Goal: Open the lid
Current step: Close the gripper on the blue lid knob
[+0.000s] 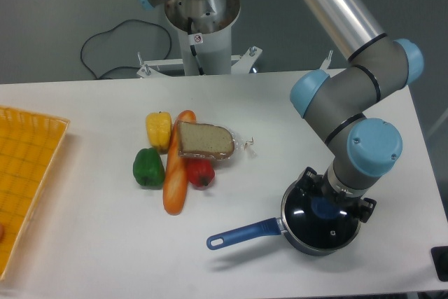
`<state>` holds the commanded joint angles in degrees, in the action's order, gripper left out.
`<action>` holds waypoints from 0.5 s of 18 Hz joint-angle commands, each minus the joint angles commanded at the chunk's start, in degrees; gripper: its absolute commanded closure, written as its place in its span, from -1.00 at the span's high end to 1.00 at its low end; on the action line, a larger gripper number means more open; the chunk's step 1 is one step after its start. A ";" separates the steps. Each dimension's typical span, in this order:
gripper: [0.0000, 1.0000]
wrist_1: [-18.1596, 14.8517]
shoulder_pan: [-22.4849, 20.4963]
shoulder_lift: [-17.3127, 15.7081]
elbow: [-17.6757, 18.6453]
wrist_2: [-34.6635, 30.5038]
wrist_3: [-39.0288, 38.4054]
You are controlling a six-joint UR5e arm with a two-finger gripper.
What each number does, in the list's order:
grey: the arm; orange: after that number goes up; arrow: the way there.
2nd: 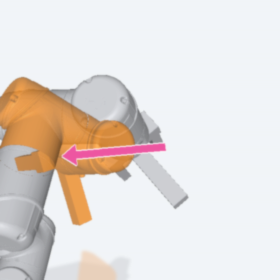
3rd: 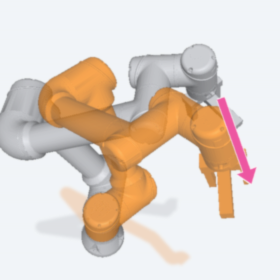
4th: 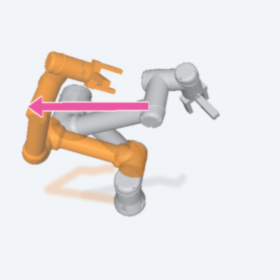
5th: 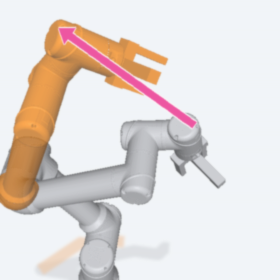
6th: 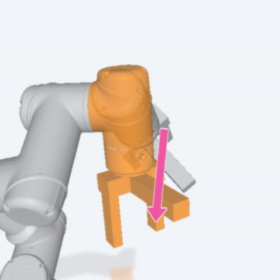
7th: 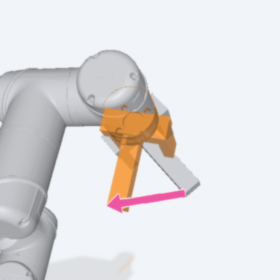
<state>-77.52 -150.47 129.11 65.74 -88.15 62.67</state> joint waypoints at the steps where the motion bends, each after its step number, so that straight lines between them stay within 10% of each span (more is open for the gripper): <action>1: 1.00 0.00 0.09 0.00 0.18 -0.09 0.00; 5: 0.97 0.00 0.09 -0.09 0.44 0.09 0.00; 9: 0.50 0.00 0.09 -0.09 0.53 0.35 -0.09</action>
<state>-77.52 -150.38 129.02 66.27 -87.80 62.58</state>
